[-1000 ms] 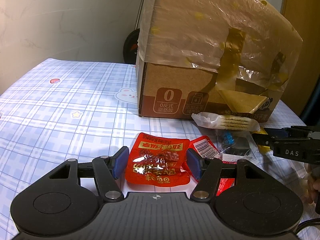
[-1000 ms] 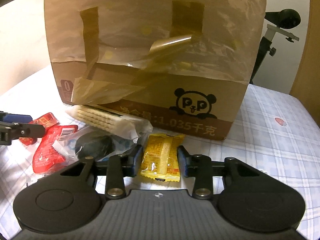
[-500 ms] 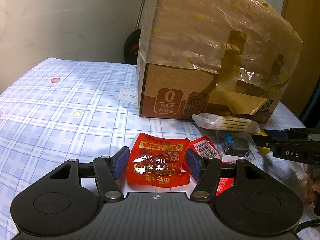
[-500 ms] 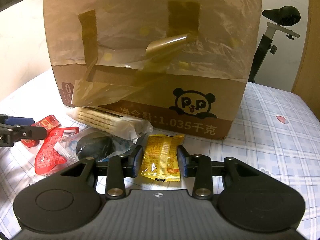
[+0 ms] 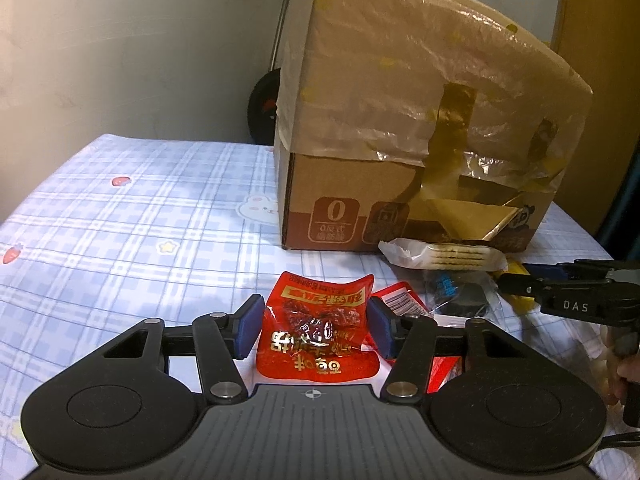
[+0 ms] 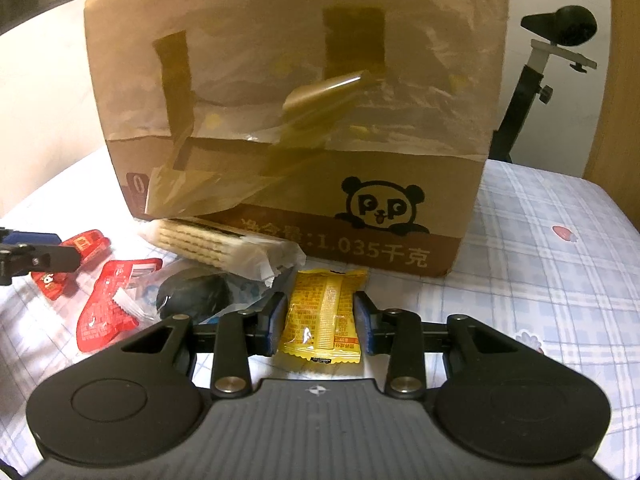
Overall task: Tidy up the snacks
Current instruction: 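Lift both held packets and carry them over the box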
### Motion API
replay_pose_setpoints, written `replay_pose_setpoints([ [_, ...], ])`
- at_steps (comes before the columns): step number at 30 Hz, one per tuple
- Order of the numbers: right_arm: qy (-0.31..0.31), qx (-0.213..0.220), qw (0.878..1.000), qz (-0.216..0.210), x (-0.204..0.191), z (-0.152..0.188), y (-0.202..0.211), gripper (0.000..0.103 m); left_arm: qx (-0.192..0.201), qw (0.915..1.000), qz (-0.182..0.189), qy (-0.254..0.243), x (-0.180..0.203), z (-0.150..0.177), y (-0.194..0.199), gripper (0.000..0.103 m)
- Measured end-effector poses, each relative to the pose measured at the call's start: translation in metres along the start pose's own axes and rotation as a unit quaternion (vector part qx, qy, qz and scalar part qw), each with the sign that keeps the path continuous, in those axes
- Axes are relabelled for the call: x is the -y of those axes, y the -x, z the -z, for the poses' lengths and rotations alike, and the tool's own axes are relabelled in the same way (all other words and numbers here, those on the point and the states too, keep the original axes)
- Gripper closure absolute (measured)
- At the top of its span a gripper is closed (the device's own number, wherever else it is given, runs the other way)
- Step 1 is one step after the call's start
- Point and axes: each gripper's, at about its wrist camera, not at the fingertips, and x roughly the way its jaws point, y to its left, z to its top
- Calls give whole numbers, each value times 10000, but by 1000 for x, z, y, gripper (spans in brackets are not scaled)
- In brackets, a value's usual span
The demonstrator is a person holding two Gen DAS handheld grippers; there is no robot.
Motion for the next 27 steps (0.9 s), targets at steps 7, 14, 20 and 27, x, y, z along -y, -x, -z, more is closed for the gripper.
replay_pose_setpoints([
  [7,186,75,9998,-3,0,-2,16,65,201,9998,5,-42,1,-6,19,45],
  [14,85,318,9994,-58,7,-9,44,65,670,9976,148,-58,7,-30,46,45],
  [20,20,825,9964,-174,13,-35,81,65,1309,9906,301,-259,17,-62,79,45],
  [27,99,1619,9857,-464,10,-84,130,65,1985,9767,532,-613,38,-115,114,45],
])
